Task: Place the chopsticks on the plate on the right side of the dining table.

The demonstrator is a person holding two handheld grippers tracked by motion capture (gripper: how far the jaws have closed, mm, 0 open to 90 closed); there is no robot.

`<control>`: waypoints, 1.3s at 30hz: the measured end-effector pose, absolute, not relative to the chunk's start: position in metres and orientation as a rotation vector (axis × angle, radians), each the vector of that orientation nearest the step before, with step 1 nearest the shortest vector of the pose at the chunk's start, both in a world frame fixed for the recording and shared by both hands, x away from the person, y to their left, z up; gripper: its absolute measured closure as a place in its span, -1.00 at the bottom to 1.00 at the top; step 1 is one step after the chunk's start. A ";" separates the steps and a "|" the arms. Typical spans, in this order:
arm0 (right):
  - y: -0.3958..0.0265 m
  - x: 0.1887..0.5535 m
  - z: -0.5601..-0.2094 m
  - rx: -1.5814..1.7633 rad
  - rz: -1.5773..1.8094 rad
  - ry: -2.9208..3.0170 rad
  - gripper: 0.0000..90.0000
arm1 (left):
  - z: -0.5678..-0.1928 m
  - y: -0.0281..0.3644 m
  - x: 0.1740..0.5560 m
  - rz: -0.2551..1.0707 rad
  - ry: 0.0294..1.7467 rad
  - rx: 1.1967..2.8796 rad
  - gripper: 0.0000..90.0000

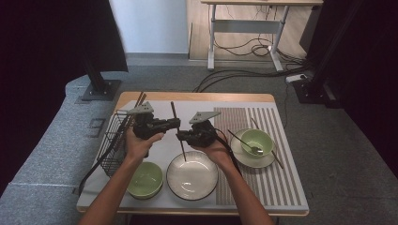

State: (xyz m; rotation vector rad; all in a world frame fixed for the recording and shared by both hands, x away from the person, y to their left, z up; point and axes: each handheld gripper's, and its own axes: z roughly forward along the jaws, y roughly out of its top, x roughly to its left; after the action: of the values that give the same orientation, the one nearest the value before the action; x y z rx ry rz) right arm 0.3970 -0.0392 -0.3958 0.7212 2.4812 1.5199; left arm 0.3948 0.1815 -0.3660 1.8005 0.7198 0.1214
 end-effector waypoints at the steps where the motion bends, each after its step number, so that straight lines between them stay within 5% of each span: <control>1: -0.039 0.397 -0.396 0.724 1.517 2.483 0.85 | -0.366 0.181 0.395 0.123 0.720 1.803 0.88; 8: -0.040 0.398 -0.397 0.747 1.516 2.480 0.88 | -0.367 0.180 0.395 0.129 0.716 1.813 0.86; 22: -0.061 0.405 -0.391 0.888 1.553 2.353 0.88 | -0.367 0.194 0.392 0.153 0.689 1.837 0.44; 39: -0.066 0.404 -0.373 0.889 1.590 2.294 0.88 | -0.383 0.194 0.393 0.118 0.702 1.899 0.37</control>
State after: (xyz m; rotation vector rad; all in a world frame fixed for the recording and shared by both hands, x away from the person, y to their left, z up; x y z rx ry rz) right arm 0.4039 -0.0661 -0.3732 0.8895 2.2936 1.5903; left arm 0.3934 0.1940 -0.3825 1.8986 0.7021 0.1181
